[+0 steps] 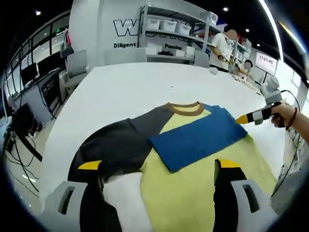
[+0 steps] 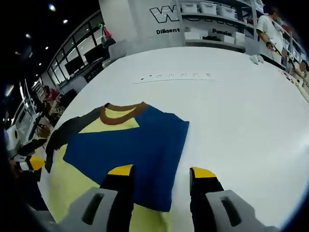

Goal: Fold the garment on the visible template until the final outline fits inside the template.

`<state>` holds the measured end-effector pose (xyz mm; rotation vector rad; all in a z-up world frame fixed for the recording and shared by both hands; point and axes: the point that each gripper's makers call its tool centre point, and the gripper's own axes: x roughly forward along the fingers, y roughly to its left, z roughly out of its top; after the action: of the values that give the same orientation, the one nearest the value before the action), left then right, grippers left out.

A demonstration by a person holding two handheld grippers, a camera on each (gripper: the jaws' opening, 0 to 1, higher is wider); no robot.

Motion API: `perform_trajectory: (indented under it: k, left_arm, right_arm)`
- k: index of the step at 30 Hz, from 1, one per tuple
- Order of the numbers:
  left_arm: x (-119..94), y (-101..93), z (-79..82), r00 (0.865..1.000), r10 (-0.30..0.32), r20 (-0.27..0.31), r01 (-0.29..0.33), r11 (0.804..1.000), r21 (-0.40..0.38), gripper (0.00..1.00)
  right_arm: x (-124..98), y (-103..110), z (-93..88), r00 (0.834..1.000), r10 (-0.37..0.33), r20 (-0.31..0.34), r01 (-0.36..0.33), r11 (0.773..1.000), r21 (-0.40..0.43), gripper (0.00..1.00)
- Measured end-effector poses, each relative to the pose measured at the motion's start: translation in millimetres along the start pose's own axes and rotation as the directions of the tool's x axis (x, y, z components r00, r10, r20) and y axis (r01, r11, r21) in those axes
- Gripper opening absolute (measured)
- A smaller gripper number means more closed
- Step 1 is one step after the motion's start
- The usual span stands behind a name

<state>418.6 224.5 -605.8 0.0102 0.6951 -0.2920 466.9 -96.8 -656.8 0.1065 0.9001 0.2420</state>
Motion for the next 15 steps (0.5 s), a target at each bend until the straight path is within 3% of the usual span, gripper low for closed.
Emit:
perform_trajectory:
  k: [7,15]
  left_arm:
    - [-11,2.6,-3.6,1.000,0.007,0.000,-0.007,1.000,-0.004,0.95]
    - [-29,-6.8,8.5,0.999,-0.015,0.050,0.016,1.000,-0.021,0.98]
  right_arm:
    - [-5,0,-13.9,0.999,0.021,-0.026,-0.021,1.000,0.020,0.39]
    - [-13,0,-23.3,0.999,0.012,-0.036,-0.012,1.000,-0.001,0.36]
